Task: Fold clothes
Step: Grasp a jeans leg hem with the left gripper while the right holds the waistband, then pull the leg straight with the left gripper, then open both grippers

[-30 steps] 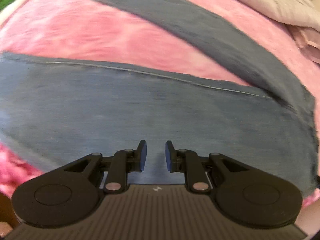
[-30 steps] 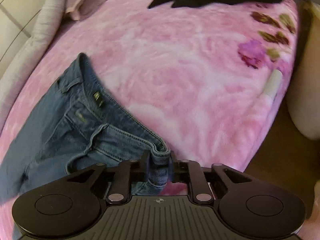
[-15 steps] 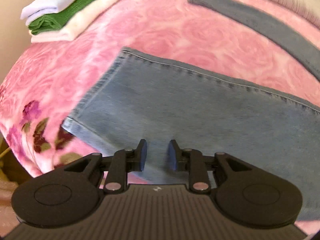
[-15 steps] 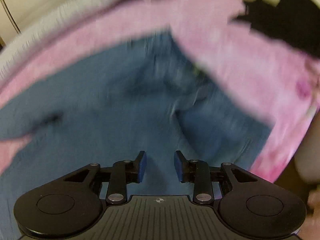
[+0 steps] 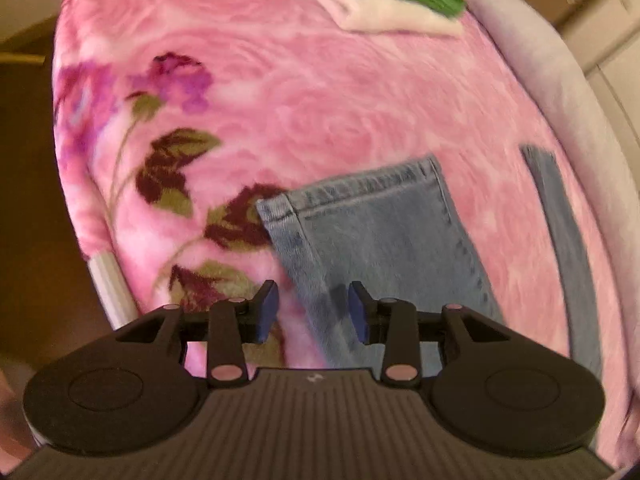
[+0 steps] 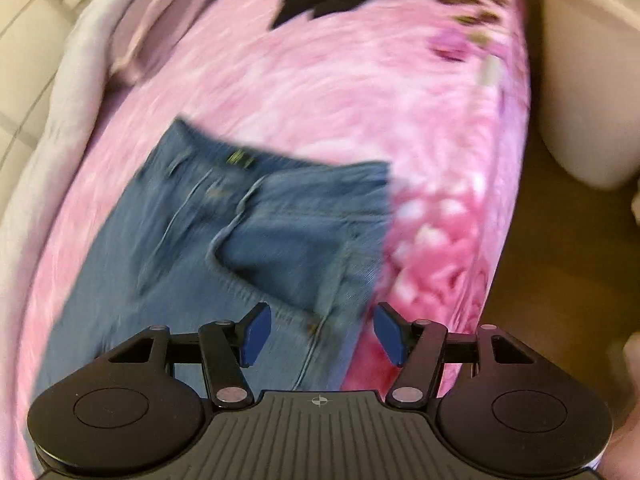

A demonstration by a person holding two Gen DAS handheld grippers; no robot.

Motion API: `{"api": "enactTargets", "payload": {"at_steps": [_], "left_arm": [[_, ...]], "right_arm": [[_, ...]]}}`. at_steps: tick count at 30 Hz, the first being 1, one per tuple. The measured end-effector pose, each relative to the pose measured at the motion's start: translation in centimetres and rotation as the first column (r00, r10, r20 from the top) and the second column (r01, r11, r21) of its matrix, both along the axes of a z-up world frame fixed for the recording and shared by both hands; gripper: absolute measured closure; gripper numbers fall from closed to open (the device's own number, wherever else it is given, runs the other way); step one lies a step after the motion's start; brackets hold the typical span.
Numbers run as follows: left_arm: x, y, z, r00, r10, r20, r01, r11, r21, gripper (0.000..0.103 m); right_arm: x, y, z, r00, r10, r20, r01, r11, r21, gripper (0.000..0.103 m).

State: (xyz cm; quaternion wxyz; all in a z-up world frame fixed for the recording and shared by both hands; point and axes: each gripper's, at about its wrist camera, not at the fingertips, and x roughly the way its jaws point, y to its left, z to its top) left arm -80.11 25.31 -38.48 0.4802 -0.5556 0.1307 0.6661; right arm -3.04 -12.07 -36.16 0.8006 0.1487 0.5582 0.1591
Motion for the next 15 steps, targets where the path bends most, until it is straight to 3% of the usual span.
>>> {"api": "enactTargets", "payload": {"at_steps": [1, 2, 5, 6, 7, 10, 15], "left_arm": [[0.0, 0.2, -0.1, 1.000, 0.001, -0.006, -0.001, 1.000, 0.005, 0.073], [0.1, 0.4, -0.1, 1.000, -0.002, -0.018, 0.002, 1.000, 0.012, 0.091], [0.3, 0.7, 0.1, 0.997, -0.044, -0.056, 0.046, 0.999, 0.020, 0.096], [0.7, 0.7, 0.4, 0.993, -0.074, -0.094, 0.077, 0.997, 0.024, 0.096], [1.4, 0.7, 0.8, 0.981, -0.120, -0.152, 0.126, 0.991, 0.032, 0.097], [2.0, -0.9, 2.4, 0.945, -0.205, -0.255, 0.225, 0.973, 0.050, 0.096], [1.2, -2.4, 0.4, 0.909, -0.265, -0.321, 0.265, 0.963, -0.042, 0.091]], "right_arm": [[0.6, -0.5, -0.1, 1.000, -0.019, -0.008, 0.019, 1.000, 0.007, 0.042], [1.1, -0.7, -0.4, 0.999, -0.031, -0.011, 0.031, 0.999, 0.010, 0.042], [1.5, -0.5, -0.3, 1.000, 0.006, 0.003, -0.006, 1.000, -0.020, 0.043], [1.5, -0.4, -0.2, 1.000, 0.020, 0.008, -0.019, 0.999, -0.031, 0.055], [1.6, -0.3, -0.2, 0.999, 0.033, 0.013, -0.033, 0.999, -0.041, 0.089], [1.9, 0.0, 0.0, 0.997, 0.075, 0.026, -0.073, 0.995, -0.074, 0.093], [2.4, 0.5, 0.4, 0.988, 0.146, 0.045, -0.139, 0.982, -0.130, 0.093]]}}
